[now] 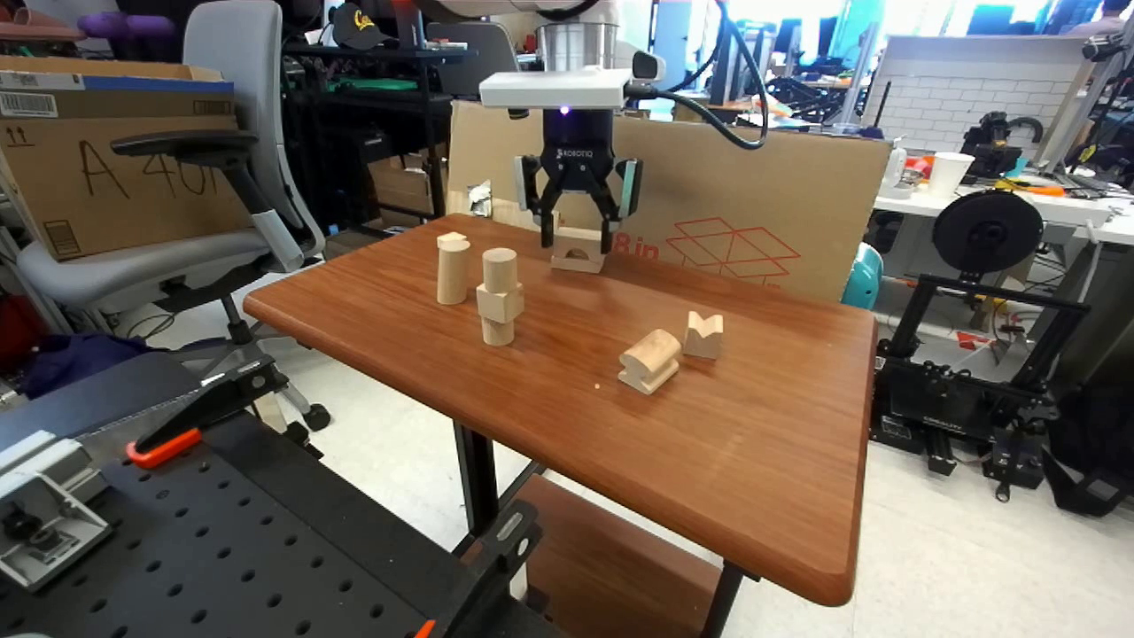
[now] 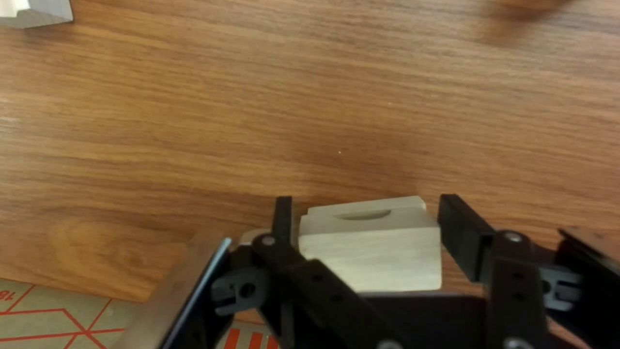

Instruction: Move the wooden arch forwards

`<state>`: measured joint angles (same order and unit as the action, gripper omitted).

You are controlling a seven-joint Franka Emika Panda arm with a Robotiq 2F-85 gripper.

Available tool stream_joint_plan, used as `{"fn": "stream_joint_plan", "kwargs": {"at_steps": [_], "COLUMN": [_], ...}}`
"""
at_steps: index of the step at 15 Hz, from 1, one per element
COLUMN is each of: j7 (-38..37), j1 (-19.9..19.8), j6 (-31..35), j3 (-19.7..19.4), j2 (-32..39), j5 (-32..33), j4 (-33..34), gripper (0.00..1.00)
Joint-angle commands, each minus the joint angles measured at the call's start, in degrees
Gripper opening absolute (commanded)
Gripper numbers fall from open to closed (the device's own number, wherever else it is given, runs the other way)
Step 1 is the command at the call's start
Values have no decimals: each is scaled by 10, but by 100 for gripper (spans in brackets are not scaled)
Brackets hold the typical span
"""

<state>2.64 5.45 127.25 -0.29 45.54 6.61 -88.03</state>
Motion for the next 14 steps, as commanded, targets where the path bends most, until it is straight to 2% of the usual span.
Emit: {"fn": "stream_joint_plan", "kwargs": {"at_steps": [1, 5, 10, 12, 13, 14], "j7": [-9, -4, -9, -27, -14, -16], "j1": [7, 6, -5, -7, -8, -11], "j6": [-21, -20, -14, -79, -36, -61], "j3": [-4, 3, -2, -14, -2, -5], "j2": [9, -22, -124, -173, -108, -131], "j5": [15, 8, 6, 8, 4, 4], "j4": [21, -5, -81, -109, -54, -67], "gripper": [100, 100, 100, 100, 100, 100]}}
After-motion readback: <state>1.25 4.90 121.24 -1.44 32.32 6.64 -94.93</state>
